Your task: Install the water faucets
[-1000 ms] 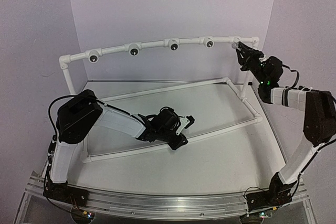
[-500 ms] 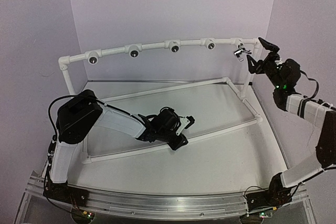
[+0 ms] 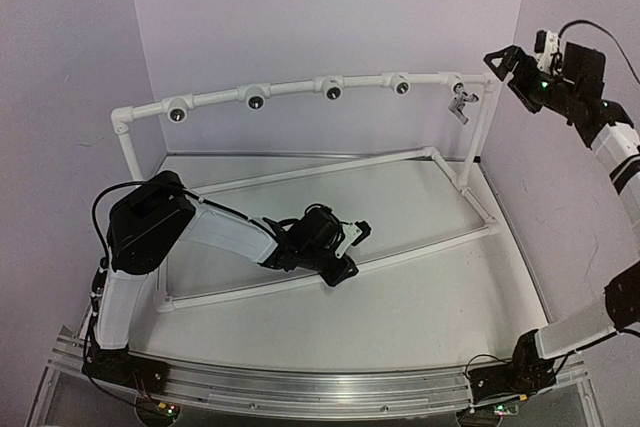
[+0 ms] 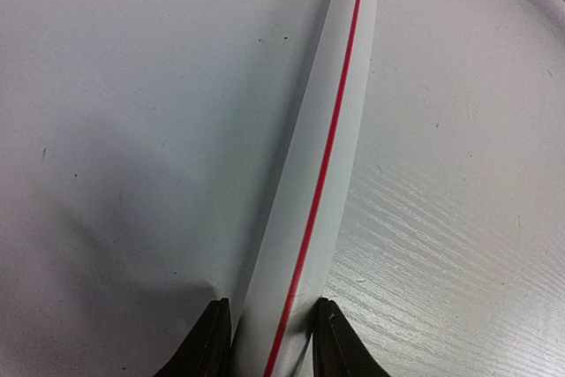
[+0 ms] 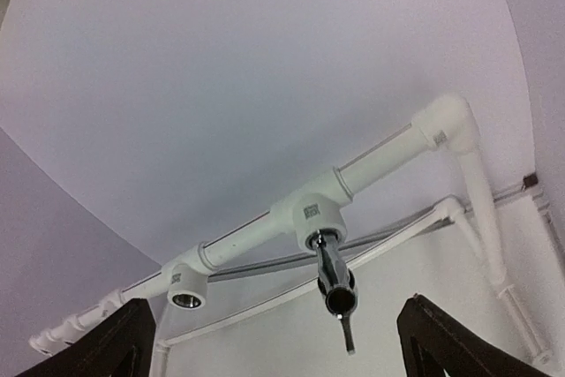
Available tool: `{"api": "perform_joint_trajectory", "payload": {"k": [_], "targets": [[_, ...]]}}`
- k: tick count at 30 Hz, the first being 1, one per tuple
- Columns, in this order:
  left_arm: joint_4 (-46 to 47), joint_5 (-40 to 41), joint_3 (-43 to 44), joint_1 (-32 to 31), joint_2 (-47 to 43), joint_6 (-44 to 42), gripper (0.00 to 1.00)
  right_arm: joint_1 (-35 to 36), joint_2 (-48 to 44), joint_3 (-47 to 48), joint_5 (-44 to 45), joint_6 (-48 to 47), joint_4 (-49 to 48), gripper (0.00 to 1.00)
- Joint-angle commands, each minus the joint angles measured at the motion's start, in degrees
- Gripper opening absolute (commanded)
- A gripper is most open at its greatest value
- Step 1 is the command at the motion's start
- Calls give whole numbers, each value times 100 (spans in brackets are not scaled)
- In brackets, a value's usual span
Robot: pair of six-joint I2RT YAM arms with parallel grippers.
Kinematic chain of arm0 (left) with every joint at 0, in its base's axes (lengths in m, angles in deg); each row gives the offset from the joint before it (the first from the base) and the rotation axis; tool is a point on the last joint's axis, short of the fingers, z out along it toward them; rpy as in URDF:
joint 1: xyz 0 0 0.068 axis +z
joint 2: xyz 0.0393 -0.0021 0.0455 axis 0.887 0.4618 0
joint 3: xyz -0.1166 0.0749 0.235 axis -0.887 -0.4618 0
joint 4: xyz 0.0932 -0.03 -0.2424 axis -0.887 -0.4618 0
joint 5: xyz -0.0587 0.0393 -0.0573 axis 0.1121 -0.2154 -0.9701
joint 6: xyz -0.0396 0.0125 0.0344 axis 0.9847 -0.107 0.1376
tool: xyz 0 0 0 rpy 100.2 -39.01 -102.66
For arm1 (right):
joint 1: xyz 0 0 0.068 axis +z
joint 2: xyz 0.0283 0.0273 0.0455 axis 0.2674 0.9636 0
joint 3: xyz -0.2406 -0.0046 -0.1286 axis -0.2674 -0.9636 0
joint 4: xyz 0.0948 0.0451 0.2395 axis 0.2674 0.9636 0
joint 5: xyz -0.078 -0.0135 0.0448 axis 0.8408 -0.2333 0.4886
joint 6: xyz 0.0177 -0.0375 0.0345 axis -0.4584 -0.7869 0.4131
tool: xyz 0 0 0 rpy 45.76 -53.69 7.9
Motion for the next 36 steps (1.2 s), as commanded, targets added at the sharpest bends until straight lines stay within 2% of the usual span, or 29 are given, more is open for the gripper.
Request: {"api": "perform_joint_trajectory", "payload": {"k": [1, 2, 4, 5, 8, 15, 17, 20, 24, 33, 36], "targets": [[-2670, -13, -639, -48, 958, 445, 0, 533, 489, 1064, 561, -4873, 1619, 98], [-2674, -8, -641, -48, 958, 444, 0, 696, 475, 1024, 959, -5953, 1617, 98], [-2670, -12, -649, -48, 953, 444, 0, 907, 468, 866, 1690, -7360, 1535, 98], [-2664, -10, -662, -48, 937, 445, 0, 1025, 467, 681, 2086, -8522, 1517, 98], [-2651, -5, -685, -48, 939, 456, 0, 1077, 278, 95, 2270, -10234, 971, 98], [-2623, -28, -694, -47, 949, 444, 0, 1114, -162, -919, 2575, -13293, 210, 98], [-2629, -38, -677, -48, 955, 423, 0, 1190, -231, -1178, 2534, -13638, -184, 98], [-2664, -39, -642, -47, 975, 416, 0, 1357, -165, -1669, 2862, -14521, -1452, 98], [-2649, -19, -708, -48, 922, 457, 0, 1410, 173, -1526, 3222, -14827, -2006, 98], [-2665, -21, -709, -48, 919, 462, 0, 1515, 780, -1175, 3369, -15555, -2005, 98], [-2659, -14, -720, -48, 910, 477, 0, 1545, 1006, -1090, 3341, -15702, -2293, 98]]}}
